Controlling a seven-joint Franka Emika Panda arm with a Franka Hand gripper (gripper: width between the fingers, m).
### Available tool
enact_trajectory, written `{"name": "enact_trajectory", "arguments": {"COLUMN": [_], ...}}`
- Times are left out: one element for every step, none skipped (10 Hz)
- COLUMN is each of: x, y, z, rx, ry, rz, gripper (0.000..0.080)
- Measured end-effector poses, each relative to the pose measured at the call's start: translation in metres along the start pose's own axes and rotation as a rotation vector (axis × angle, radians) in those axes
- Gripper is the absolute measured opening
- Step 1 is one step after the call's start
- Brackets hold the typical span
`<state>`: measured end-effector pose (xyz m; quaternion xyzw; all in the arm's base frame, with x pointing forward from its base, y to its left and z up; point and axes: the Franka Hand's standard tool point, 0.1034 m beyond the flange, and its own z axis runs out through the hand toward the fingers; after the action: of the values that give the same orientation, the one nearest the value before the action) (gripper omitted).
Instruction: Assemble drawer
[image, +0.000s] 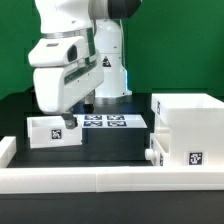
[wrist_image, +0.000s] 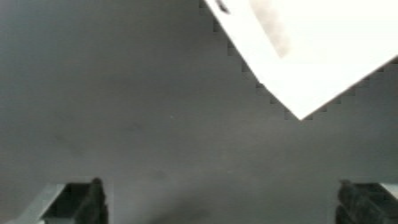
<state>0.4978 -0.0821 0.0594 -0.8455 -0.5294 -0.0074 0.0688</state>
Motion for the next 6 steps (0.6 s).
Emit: {"name": "enact_trajectory", "arguments": {"x": [-0.008, -0.013, -0.018, -0.027, -0.032, -0.029], "y": [-0.006, -0.016, -0.025, -0.032, -0.035, -0.034], "z": [-0.004, -0.005, -0.005, -0.004, -0.002, -0.003], "rx": [-0.046, -0.064, -0.07, -0.083, -0.082, -0.083], "ry": [0.012, 0.013, 0.019, 0.028, 0.032, 0.035], "rz": [0.136, 0.225, 0.341, 0.413, 0.469, 0.502], "gripper": [0.0649, 0.0649, 0.0649, 0.0649, 0.0649, 0.0649]}}
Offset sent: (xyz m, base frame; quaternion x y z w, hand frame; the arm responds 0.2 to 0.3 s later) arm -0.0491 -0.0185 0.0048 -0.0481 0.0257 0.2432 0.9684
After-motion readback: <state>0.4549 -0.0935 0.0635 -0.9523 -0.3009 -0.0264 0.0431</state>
